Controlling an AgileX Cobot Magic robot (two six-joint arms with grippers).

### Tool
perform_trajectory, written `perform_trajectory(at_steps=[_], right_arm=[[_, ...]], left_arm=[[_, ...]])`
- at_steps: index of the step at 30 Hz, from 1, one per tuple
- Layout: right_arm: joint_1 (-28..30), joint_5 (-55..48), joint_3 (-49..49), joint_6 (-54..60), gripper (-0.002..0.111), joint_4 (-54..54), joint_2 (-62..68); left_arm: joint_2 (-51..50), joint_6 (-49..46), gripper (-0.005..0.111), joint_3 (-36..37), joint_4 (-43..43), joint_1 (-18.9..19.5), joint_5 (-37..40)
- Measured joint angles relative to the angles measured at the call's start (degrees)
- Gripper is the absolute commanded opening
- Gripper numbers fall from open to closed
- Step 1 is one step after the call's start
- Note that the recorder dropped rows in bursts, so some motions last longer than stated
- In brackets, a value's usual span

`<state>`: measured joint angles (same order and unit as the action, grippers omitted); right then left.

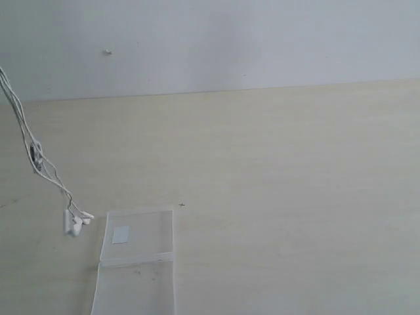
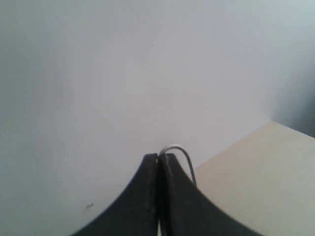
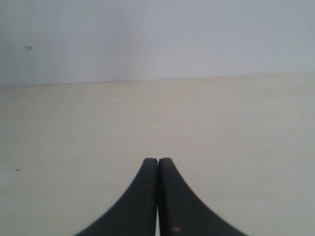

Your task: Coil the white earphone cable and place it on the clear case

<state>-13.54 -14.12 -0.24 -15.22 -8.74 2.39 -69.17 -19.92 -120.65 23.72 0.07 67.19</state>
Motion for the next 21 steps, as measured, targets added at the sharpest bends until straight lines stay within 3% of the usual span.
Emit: perform_trajectory(at_steps=[5, 9, 14, 16, 19, 21], right_arm=[[0.0, 0.0, 0.0, 0.0, 0.000, 0.0, 0.0], [0.0, 2.5, 0.0, 3.3, 0.000, -7.3, 0.0], [0.0, 31.9, 0.0, -3.7, 0.000, -1.7, -0.1], [0.0, 43.0, -0.3, -12.0, 0.000, 1.7, -0.1], [0.0, 39.0, -7.7, -19.2, 0.000, 0.0, 2.0], [0.0, 33.0, -17.6, -24.3, 0.000, -10.5, 7.1]], left_arm=[[0.0, -0.6, 0.000, 0.0, 2.9, 0.0, 0.0], [0.0, -0.6, 0.000, 0.0, 4.0, 0.0, 0.0], [0.0, -0.7, 0.000, 0.0, 4.7, 0.0, -0.1], [-0.1, -0.8, 0.000, 0.0, 5.3, 0.0, -1.2], [-0.8, -0.8, 0.000, 0.0, 6.3, 0.0, -2.6], [-1.6, -1.4, 0.000, -0.7, 7.6, 0.0, -2.9]])
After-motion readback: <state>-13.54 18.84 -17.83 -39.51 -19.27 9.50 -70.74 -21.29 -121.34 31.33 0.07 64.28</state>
